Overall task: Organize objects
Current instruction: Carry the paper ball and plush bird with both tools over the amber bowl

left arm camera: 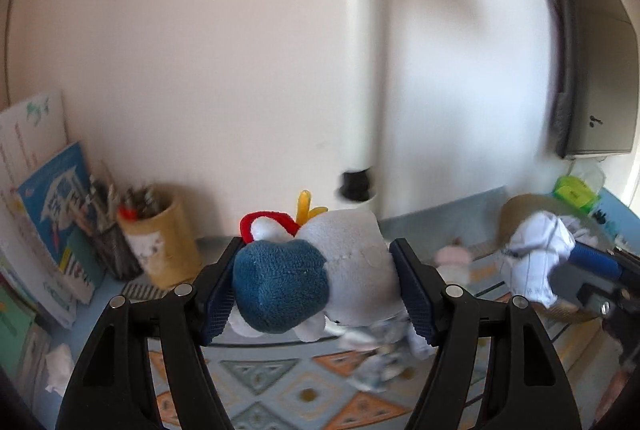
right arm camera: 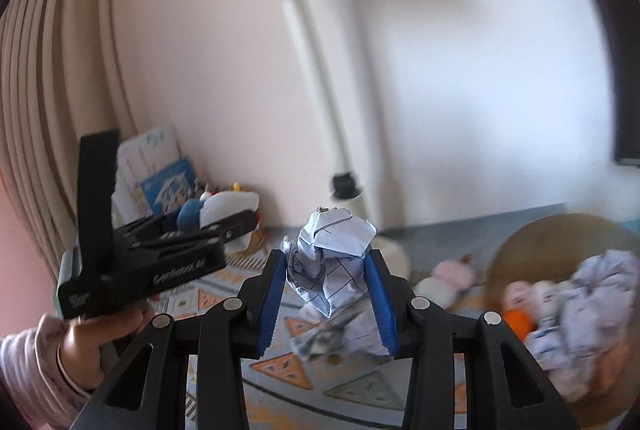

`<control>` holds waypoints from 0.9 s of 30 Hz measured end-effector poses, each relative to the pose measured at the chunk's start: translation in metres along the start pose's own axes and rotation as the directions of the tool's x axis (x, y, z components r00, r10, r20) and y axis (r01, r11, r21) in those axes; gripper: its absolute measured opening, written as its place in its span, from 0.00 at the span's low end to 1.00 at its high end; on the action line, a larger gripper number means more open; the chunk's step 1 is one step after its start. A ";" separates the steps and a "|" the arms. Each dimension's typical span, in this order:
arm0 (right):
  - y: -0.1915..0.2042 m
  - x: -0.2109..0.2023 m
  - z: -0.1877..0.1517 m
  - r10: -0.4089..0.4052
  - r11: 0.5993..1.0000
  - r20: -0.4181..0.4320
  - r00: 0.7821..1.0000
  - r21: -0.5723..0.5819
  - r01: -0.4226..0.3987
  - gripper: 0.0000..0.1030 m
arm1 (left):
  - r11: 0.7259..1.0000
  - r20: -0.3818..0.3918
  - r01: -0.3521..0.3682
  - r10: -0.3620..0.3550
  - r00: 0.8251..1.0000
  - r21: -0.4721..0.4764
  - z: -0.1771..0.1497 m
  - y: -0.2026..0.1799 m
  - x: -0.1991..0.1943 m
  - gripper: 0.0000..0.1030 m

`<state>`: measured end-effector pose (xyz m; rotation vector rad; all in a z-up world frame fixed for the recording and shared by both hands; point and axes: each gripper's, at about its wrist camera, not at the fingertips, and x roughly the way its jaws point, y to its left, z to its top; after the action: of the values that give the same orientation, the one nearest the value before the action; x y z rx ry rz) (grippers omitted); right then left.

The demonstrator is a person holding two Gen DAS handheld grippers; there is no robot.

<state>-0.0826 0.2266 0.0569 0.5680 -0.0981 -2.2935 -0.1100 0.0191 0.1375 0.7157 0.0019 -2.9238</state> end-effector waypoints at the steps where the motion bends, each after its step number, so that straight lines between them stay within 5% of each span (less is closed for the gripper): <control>1: -0.006 -0.007 0.004 -0.011 1.000 0.011 1.000 0.008 0.011 0.39 | 1.000 0.002 0.005 -0.005 1.000 0.007 0.002 -0.008 -0.001 0.68; 16: -0.105 -0.065 0.025 -0.178 0.979 0.054 0.983 0.109 0.171 0.39 | 0.977 0.022 0.137 -0.143 0.989 0.164 0.021 -0.140 -0.003 0.68; 27: -0.194 -0.072 0.030 -0.270 0.928 -0.014 0.963 0.262 0.265 0.40 | 0.940 -0.083 0.317 -0.308 0.948 0.125 0.020 -0.205 0.042 0.68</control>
<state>-0.1794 0.4116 0.0643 0.7291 -0.3596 -2.5731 -0.1825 0.2159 0.1300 0.9041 -0.0880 -3.2273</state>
